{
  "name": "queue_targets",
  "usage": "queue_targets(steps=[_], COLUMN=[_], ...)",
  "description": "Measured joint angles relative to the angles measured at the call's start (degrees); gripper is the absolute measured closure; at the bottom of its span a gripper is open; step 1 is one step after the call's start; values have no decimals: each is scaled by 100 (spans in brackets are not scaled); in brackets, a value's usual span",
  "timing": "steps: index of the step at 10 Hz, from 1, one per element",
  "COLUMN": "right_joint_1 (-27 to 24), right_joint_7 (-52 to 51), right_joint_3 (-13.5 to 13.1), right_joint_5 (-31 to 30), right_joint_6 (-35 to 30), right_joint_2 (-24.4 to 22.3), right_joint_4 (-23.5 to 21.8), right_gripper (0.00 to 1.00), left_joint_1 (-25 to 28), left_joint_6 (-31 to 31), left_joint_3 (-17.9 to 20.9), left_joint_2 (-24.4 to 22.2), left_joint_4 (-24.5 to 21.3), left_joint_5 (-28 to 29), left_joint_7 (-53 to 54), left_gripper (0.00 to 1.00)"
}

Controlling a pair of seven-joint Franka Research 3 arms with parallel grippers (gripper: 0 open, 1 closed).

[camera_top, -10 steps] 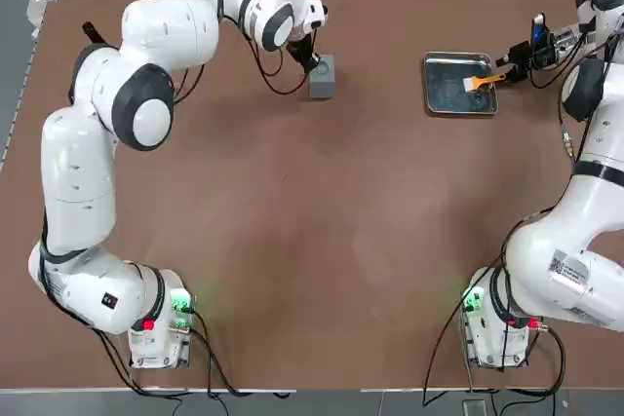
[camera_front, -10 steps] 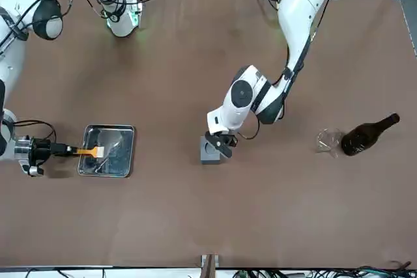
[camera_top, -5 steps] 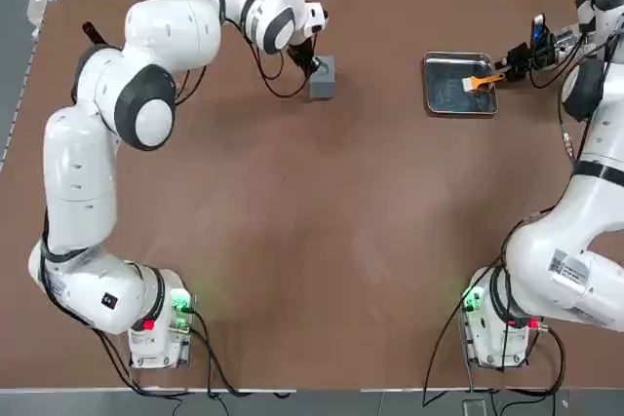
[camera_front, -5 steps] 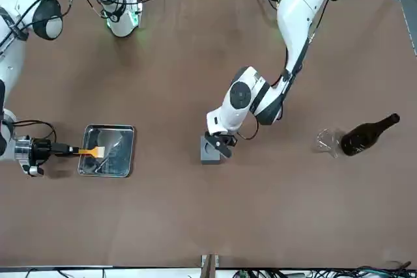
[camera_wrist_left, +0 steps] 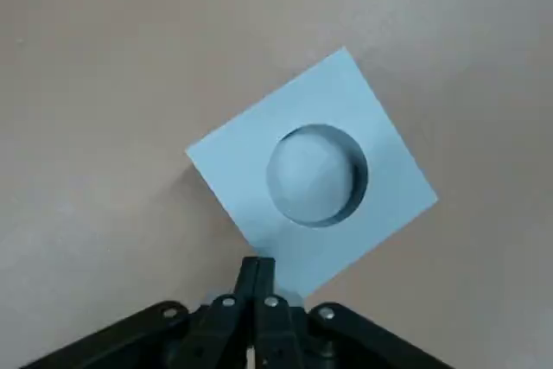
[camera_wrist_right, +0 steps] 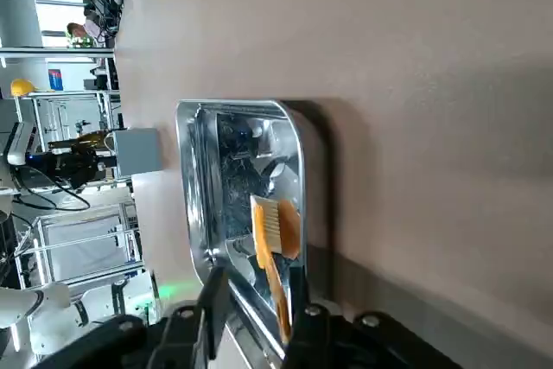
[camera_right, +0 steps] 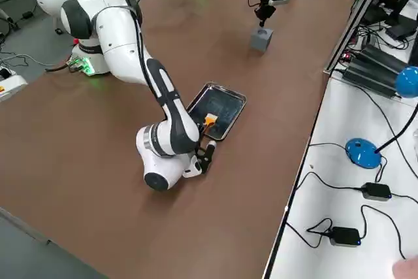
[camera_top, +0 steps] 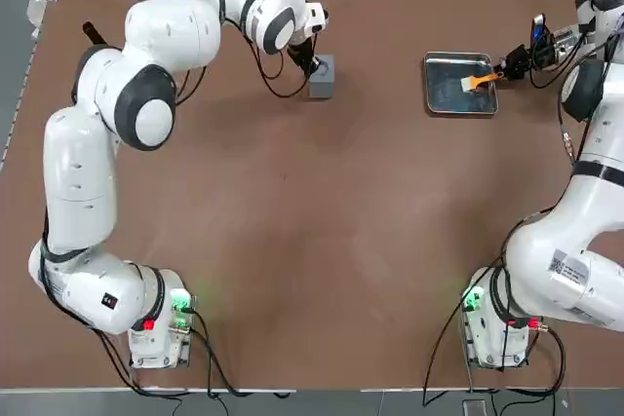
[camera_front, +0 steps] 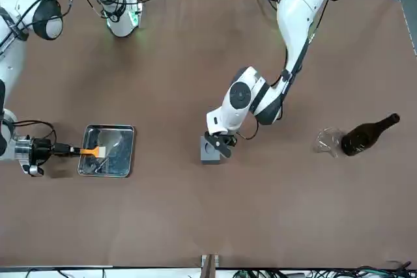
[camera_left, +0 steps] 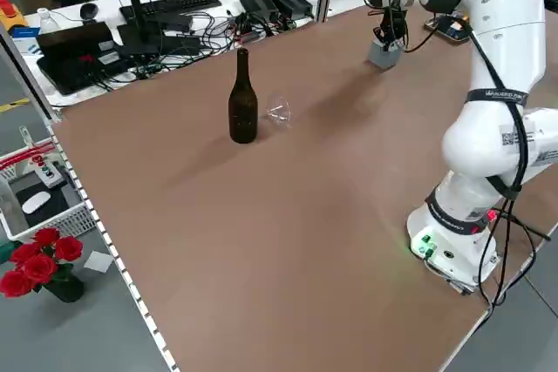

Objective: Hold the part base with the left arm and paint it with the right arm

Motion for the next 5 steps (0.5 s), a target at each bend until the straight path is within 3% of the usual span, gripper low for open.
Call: queue_targets(steps=[4, 5], right_joint_1=[12, 16], right_joint_7=[-8, -8], right_joint_3=[0, 0], right_joint_5=[0, 0], right_joint_6=[-1, -2], right_joint_2=[0, 0], right_joint_4=[1, 4], right_gripper=[96, 96], left_joint_1=[-1, -2], left_joint_6=[0, 0], left_joint_3=[0, 0], left_joint_2=[0, 0], left_joint_4=[1, 2], left_joint_5=[0, 0], left_joint_7=[0, 0], left_gripper=[97, 97])
